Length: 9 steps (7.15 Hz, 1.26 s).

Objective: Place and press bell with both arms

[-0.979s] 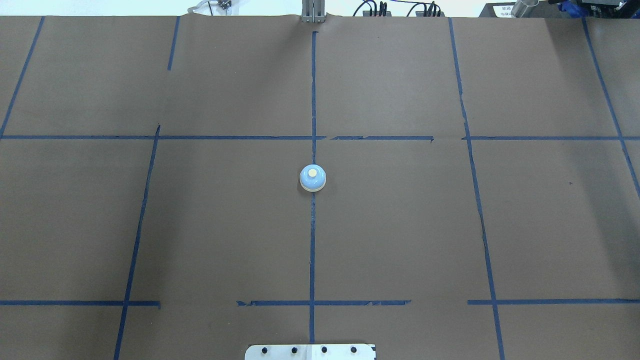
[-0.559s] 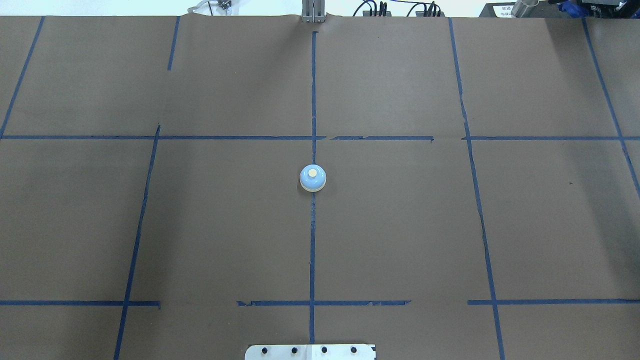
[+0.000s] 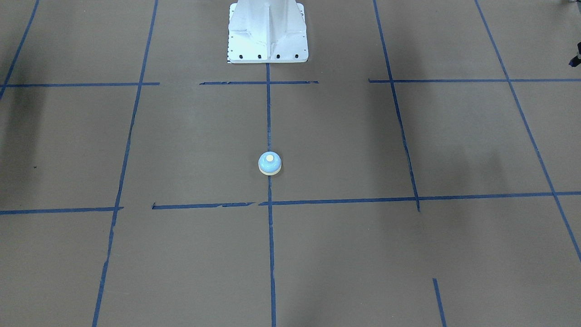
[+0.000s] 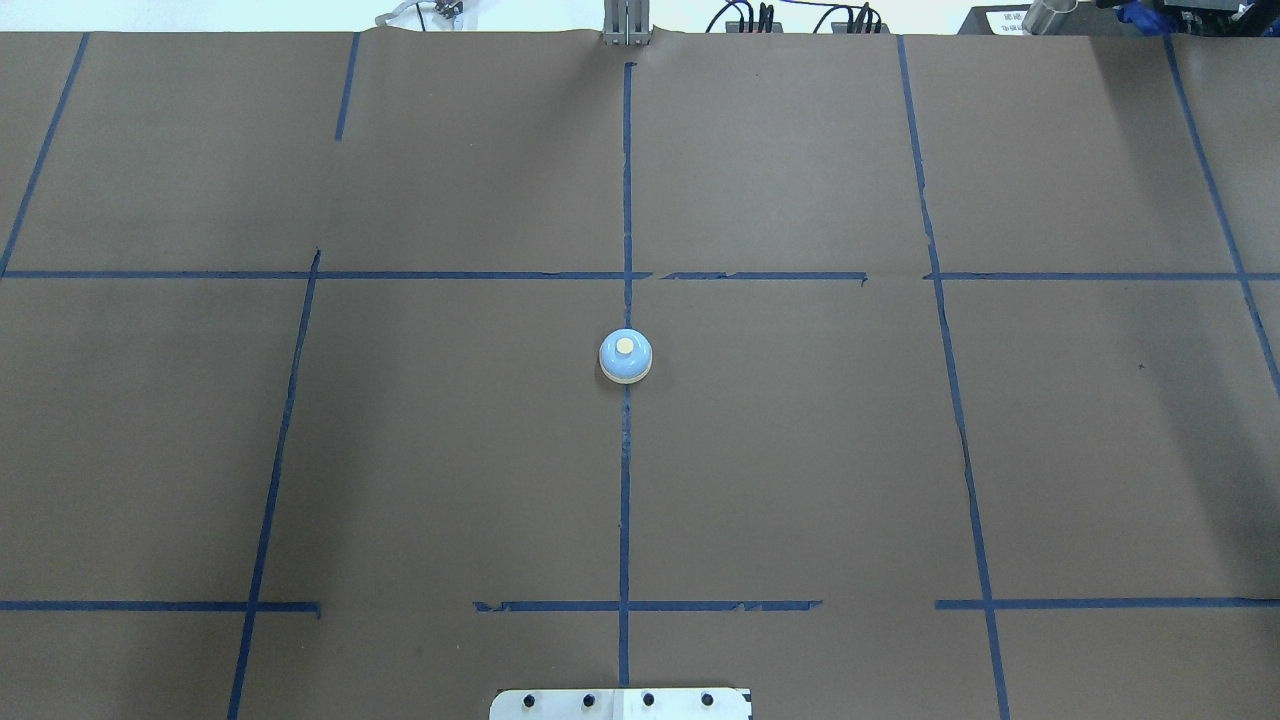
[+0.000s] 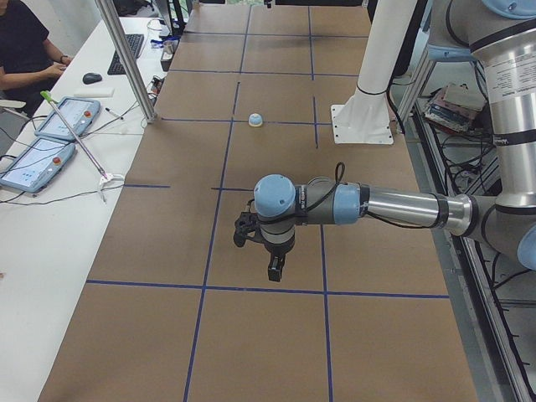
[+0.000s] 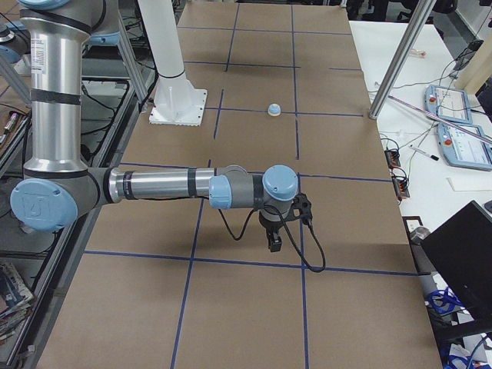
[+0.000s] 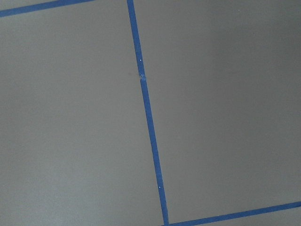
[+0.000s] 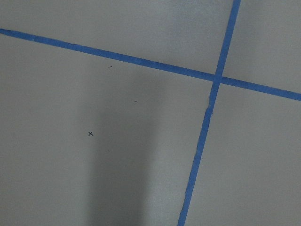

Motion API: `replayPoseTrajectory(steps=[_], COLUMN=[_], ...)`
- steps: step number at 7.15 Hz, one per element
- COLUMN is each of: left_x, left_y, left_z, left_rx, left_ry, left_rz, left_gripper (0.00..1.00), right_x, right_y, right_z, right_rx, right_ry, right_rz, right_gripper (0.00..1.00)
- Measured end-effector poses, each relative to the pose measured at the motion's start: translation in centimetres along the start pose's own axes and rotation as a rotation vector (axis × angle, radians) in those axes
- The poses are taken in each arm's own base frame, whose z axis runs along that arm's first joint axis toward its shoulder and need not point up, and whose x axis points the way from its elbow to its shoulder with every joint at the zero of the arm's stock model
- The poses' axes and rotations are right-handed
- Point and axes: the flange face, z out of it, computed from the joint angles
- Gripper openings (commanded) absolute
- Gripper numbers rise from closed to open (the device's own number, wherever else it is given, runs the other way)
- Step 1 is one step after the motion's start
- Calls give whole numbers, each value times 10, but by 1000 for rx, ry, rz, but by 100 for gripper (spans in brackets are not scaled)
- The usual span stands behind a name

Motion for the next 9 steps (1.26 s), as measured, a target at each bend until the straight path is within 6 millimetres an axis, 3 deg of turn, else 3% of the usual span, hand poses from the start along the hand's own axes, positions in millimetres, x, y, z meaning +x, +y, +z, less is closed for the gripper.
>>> replayPoseTrajectory(steps=[9], left_x=[7], left_y=[-16], left_z=[-10], left_rx=[21], left_ry=[-10], left_rz=[24], left_gripper=[100], right_x=[0], right_y=[5], right_z=[3], right_rx=[-8], right_ry=[-9], right_rz=[3], right_gripper=[100])
